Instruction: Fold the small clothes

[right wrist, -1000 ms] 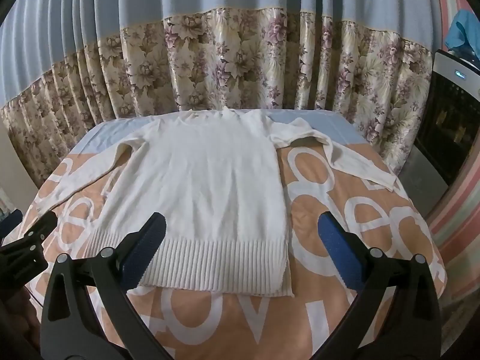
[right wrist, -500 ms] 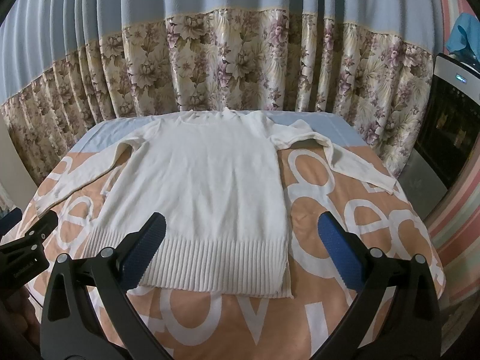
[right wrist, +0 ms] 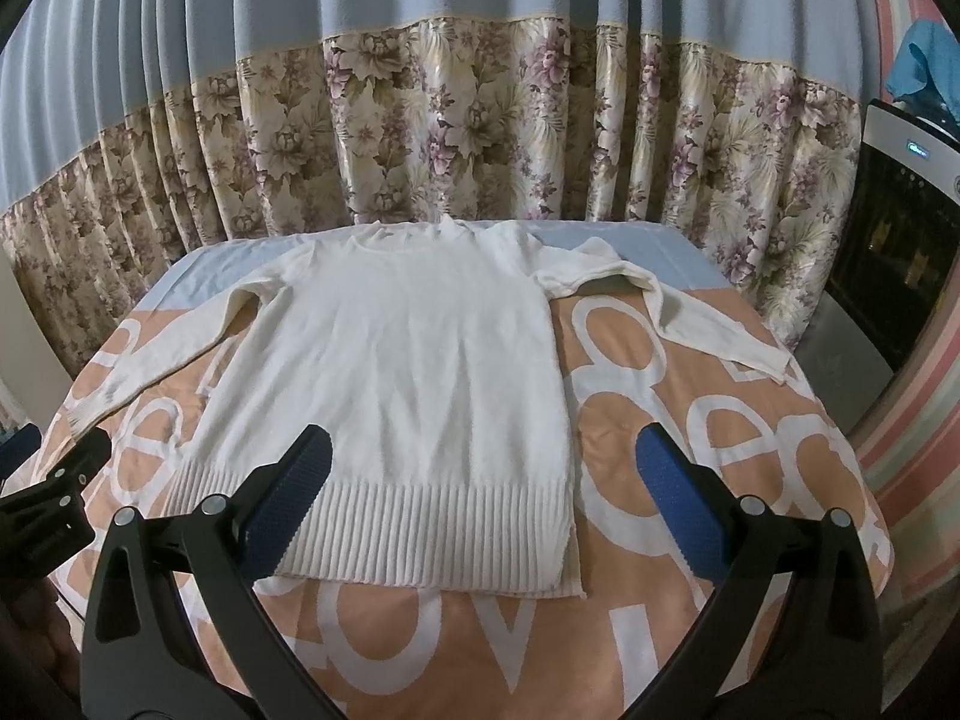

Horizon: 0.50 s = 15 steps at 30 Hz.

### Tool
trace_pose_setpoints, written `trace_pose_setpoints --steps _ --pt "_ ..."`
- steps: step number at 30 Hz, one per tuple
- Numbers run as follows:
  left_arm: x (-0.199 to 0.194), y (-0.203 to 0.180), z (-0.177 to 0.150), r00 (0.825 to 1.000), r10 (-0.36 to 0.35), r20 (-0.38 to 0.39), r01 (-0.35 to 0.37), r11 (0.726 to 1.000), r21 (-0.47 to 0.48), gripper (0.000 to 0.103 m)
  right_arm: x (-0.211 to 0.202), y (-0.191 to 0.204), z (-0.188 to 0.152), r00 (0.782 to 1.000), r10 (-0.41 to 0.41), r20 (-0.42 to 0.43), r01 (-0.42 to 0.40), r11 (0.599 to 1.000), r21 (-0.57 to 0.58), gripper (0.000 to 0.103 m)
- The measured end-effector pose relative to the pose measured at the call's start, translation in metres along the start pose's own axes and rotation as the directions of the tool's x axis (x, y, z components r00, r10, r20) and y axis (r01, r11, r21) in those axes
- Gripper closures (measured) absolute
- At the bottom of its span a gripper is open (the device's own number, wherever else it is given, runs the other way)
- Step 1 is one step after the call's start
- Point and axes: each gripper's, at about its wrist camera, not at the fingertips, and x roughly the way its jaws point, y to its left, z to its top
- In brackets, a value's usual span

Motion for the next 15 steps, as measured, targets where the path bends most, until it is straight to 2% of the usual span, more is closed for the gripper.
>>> trace_pose_setpoints --steps 15 --pt "-0.0002 -0.0005 0.0003 1.000 -0.001 -0.001 0.001 1.000 0.002 0.001 0.0041 -0.0030 -0.0023 1.000 0.000 -0.014 0.000 1.000 0.006 0.003"
